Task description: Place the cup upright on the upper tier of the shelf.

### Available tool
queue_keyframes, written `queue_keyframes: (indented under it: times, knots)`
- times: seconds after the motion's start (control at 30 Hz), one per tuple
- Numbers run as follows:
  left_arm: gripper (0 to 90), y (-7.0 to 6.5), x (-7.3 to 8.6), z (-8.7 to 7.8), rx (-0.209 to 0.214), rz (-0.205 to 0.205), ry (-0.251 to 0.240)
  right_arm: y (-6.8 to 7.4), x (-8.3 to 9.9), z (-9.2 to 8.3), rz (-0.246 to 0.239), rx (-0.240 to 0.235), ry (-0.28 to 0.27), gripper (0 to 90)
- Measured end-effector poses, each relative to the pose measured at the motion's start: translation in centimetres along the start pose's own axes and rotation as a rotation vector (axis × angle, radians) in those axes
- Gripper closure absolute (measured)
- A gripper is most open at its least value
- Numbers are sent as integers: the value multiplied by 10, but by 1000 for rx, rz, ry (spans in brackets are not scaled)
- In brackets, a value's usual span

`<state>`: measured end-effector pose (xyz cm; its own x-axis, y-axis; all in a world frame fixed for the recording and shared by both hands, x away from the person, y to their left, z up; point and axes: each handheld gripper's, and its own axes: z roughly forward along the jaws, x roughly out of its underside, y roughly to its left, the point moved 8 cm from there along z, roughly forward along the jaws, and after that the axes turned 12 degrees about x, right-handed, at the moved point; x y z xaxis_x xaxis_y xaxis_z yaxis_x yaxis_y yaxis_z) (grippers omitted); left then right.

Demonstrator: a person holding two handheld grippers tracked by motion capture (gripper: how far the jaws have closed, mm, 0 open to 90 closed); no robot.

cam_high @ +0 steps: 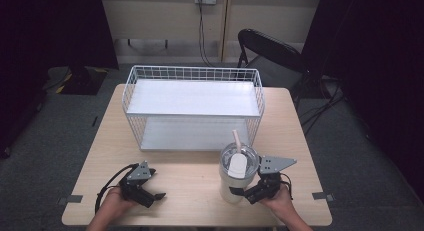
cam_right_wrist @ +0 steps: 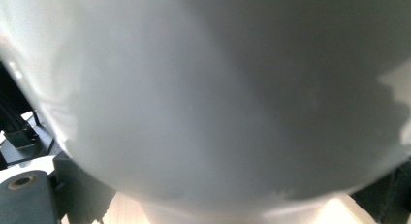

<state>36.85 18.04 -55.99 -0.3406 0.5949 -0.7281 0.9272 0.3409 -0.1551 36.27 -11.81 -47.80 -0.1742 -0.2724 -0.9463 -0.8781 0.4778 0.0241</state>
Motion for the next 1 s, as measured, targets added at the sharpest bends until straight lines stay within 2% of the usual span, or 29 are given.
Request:
queue_keyframes:
  times: [0.23, 0.37, 0.5, 1.0]
  knots:
    - [57, 0, 0, 0, 0, -2, -1, 0, 1, 0, 8, -2, -8, 74]
    - [57, 0, 0, 0, 0, -2, -1, 1, 1, -3, 14, 14, -41, 77]
    - [57, 0, 0, 0, 0, 0, -1, 2, -4, -5, -4, 36, -75, 79]
    - [57, 0, 0, 0, 0, -2, -1, 3, -4, -5, -6, 68, -83, 85]
